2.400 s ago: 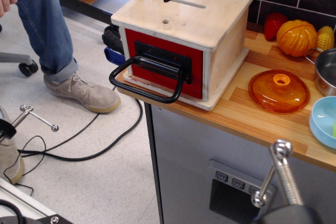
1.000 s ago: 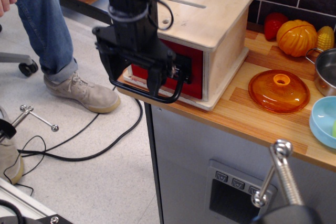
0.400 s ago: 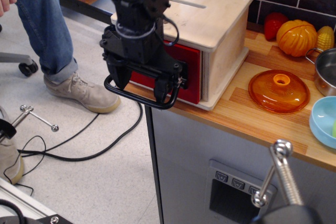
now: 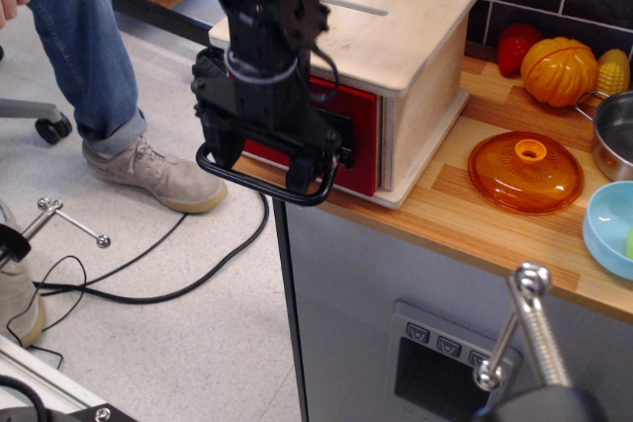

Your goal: Open drawer of box

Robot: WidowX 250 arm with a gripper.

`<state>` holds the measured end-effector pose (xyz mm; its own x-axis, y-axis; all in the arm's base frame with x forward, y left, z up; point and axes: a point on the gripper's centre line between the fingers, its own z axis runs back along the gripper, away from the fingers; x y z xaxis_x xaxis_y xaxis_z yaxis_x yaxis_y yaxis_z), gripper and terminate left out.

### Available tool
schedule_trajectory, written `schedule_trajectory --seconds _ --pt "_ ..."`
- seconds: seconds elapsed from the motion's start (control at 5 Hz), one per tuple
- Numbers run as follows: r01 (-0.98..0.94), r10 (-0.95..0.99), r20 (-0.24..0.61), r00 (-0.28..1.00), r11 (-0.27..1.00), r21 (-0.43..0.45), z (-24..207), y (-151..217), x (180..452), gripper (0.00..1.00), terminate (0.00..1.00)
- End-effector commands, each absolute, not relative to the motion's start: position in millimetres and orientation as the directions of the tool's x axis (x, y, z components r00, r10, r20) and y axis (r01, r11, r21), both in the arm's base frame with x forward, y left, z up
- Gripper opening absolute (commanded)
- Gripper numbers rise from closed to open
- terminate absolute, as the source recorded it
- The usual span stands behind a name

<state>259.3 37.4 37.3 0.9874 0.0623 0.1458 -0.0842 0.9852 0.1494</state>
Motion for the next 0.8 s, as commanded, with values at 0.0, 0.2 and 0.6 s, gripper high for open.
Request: schedule_trajectory --seconds 0.0,0.2,0.6 --pt "-0.03 0.007 0.128 0.992 0.984 0.177 35 41 238 1.0 0.0" --pt "-0.002 -0.013 0.088 0.996 0.986 0.164 37 36 216 1.0 0.0" --pt "0.023 -0.023 0.002 1.0 0.983 0.182 26 27 173 1.0 0.0"
